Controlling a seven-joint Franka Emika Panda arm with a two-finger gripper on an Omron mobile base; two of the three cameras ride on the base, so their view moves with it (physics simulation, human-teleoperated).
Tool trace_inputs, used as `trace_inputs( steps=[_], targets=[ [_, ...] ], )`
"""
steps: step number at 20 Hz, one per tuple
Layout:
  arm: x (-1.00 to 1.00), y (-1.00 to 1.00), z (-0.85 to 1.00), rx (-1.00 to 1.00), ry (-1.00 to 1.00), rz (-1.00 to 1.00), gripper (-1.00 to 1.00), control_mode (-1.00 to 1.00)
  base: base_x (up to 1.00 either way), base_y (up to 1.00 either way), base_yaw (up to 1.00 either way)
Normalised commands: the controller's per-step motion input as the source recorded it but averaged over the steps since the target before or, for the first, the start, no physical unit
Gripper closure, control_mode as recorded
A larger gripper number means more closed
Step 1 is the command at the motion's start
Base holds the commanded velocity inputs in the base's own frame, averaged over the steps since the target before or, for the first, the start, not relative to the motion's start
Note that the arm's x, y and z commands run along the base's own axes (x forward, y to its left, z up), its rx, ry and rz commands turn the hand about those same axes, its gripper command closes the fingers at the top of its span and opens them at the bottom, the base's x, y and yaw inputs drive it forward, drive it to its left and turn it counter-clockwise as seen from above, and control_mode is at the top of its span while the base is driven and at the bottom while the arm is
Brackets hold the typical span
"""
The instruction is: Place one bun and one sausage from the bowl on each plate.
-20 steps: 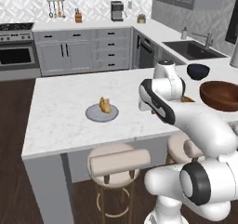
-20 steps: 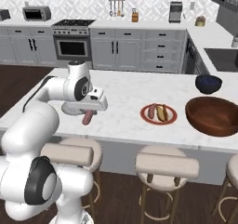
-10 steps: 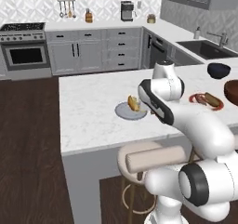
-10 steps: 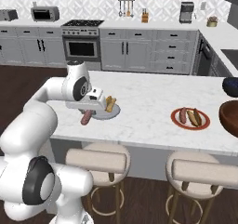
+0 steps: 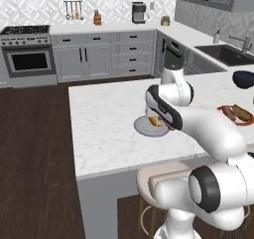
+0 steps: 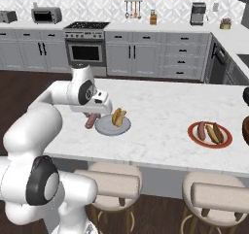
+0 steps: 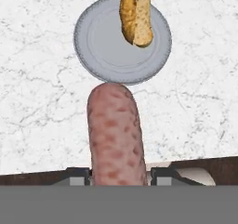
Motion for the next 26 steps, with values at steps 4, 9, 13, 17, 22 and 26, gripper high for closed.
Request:
trace_inputs(
  steps=[4,9,13,17,22,26],
  targets=[
    [1.00,0.26,-0.18,0.00,0.01,0.00,1.00,-1.00,0.00,0.00,0.00],
    [0.81,0.16,-0.37,0.00,0.06,0.00,1.00,-1.00,0.00,0.00,0.00],
    [0.44,0.00,-0.58,0.00,0.00,0.00,1.00,-1.00,0.00,0.00,0.00],
    [0.25,0.00,-0.54,0.00,0.00,0.00,1.00,-1.00,0.00,0.00,0.00],
    [0.37,0.00,-0.26,0.00,0.00,0.00,1.00,-1.00,0.00,0.00,0.00],
    [0.44,0.00,-0.34,0.00,0.00,0.00,1.00,-1.00,0.00,0.00,0.00]
  ],
)
